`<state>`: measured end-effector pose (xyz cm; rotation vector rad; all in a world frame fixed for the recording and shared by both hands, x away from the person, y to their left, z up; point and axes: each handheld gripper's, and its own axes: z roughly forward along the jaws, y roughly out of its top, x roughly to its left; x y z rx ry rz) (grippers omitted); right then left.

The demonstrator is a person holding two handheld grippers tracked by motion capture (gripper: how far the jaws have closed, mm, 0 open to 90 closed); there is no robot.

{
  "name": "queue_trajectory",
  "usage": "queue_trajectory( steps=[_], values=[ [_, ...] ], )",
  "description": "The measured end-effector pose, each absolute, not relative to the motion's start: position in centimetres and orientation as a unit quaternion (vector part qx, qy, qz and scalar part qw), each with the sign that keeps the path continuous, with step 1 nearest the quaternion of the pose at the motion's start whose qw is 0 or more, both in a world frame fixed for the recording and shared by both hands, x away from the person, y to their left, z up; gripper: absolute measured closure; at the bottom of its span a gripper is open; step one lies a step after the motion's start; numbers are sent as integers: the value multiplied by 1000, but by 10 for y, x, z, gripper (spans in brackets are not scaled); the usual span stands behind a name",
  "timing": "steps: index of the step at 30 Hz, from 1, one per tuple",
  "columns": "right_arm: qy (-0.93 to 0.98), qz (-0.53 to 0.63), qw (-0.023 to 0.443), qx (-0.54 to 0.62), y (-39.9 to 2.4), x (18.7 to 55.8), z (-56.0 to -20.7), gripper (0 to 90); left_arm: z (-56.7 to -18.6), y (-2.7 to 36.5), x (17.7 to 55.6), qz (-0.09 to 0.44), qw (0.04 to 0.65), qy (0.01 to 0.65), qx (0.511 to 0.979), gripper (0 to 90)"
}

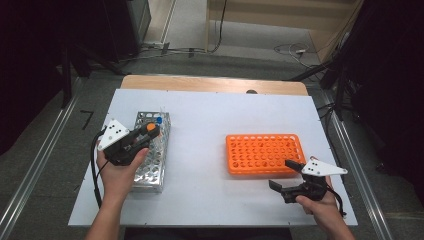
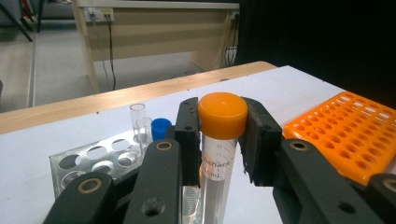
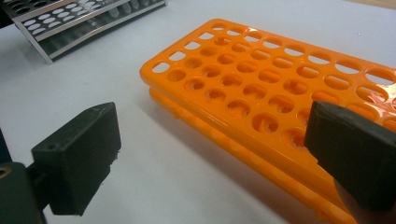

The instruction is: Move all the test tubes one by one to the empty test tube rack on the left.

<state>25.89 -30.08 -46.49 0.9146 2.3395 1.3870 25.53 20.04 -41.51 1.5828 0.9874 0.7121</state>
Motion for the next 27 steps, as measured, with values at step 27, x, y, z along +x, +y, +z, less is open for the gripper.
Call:
queue_trajectory(
  steps=[27],
  values=[
    [804, 481, 139, 321, -305, 262, -466, 26, -434, 194, 257, 262, 507, 450, 687, 587]
  ],
)
